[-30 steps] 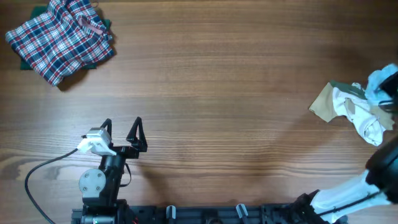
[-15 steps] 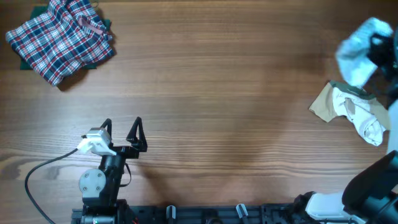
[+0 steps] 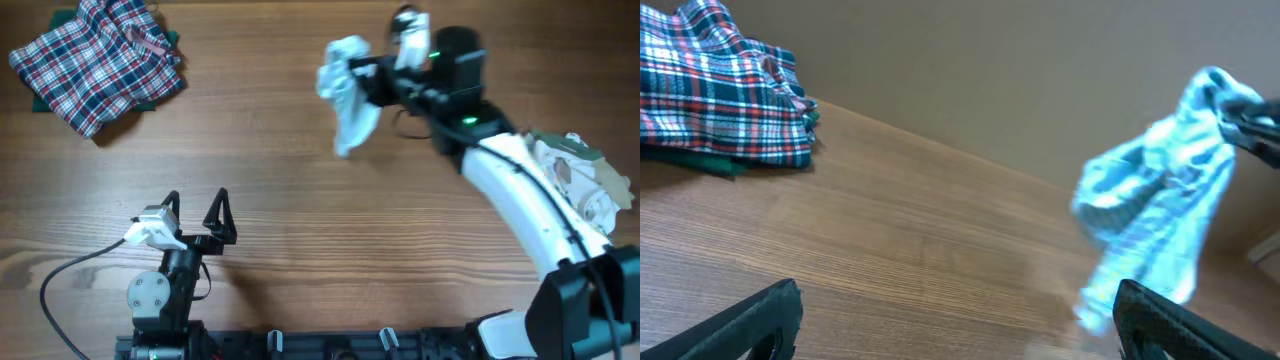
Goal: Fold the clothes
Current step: 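Carry the blue garment left and drop it at table center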
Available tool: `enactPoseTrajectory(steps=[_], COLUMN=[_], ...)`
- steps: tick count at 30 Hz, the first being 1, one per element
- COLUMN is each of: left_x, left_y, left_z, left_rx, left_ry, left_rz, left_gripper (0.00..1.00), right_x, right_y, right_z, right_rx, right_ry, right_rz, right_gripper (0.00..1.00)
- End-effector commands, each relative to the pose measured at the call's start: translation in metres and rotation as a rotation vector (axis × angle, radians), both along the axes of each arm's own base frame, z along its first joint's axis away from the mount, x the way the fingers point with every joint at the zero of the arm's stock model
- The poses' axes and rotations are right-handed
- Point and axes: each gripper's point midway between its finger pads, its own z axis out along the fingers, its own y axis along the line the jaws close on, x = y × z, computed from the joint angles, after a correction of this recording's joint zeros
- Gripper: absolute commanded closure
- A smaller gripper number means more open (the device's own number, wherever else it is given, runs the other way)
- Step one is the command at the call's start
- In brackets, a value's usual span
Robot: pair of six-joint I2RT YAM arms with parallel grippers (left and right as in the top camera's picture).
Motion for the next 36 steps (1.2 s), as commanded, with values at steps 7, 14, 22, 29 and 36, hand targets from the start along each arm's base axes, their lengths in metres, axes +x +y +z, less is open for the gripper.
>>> enactPoseTrajectory(steps=[7,14,22,29,36], left_x=[0.0,0.0,0.0,0.0,0.0], left_y=[0.001,0.001,0.001,0.001,0.001], left_z=[-0.003,-0.003,-0.003,-0.003,-0.003], left_rx=[0.017,0.017,0.017,0.017,0.017], left_ry=[0.002,0.002,0.002,0.002,0.002], left_rz=[0.004,0.004,0.004,0.004,0.004], left_gripper=[0.0,0.0,0.0,0.0,0.0], right_x=[0.007,0.029,0.01,0.004,0.0], right_y=[0.025,-0.044,-0.036,-0.032,-0.009], right_z=[-0.039,-0.065,-0.122,-0.189,-0.205], right_rx=[-0.071,-0.301,-0.456,-0.515,-0.572], right_ry=[0.054,0.012,-0.124,-0.048,-0.116], right_rz=[-0.072,-0.165,0.276,0.373,0.444], right_gripper=[0.27,0.22,0.34,0.23,0.21])
